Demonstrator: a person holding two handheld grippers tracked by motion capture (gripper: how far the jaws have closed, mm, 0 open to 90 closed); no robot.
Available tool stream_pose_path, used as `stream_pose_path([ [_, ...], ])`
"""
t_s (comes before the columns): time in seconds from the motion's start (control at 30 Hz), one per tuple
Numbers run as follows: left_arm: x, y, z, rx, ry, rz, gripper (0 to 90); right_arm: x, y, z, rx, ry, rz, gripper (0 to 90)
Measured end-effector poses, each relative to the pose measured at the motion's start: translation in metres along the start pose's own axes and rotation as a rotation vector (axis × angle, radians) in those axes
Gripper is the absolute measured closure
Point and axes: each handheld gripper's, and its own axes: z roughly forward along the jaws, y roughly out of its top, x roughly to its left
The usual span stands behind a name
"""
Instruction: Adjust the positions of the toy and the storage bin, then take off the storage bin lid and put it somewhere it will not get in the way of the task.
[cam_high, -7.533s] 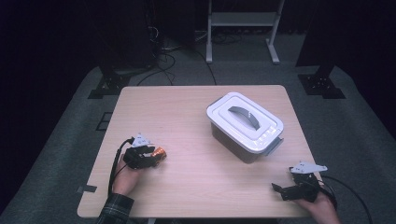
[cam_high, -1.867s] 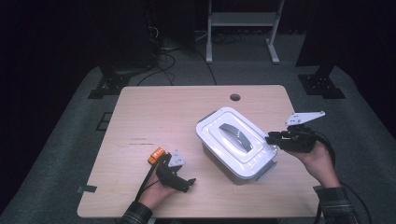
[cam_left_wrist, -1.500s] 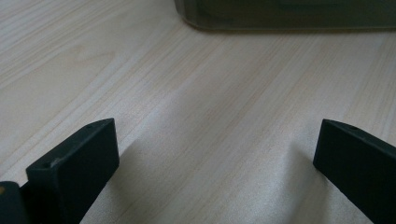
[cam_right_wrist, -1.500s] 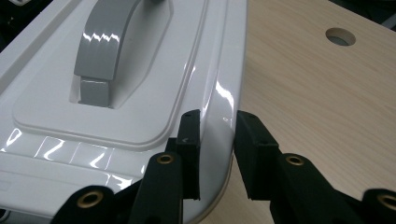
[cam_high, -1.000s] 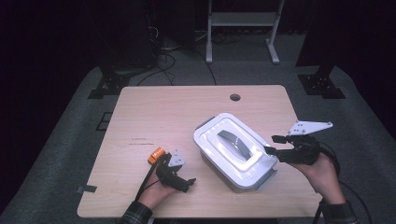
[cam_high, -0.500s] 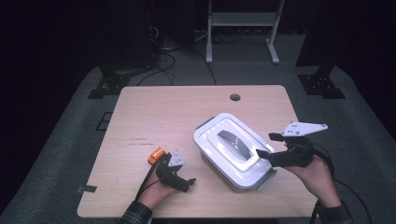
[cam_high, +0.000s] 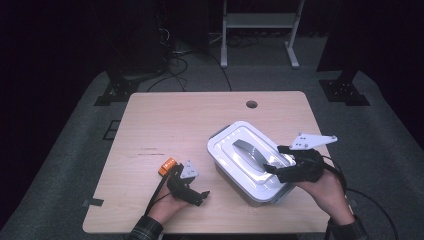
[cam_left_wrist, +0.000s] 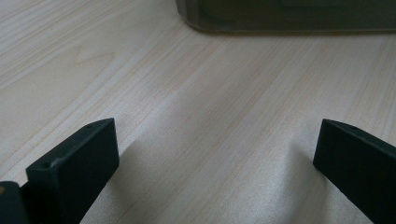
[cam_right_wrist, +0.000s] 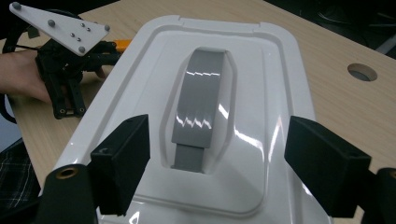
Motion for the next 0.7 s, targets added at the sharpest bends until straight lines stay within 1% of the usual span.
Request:
stream_pose_path([
  [0.13,0.0,0.0,0.0,-0.001,0.0,0.0,0.0,0.004,0.002,0.006,0.004,0.008,-0.013,21.4],
  [0.37,0.0,-0.001,0.0,-0.001,0.0,-0.001,0.0,0.01,0.005,0.017,0.009,0.014,-0.023,21.4],
  [0.53,0.0,-0.001,-0.001,-0.001,0.0,-0.002,0.0,0.012,0.006,0.023,0.007,0.022,-0.015,21.5],
  [0.7,0.0,-0.001,-0.001,-0.001,0.0,-0.002,0.0,0.014,0.007,0.028,0.009,0.017,-0.015,22.5],
])
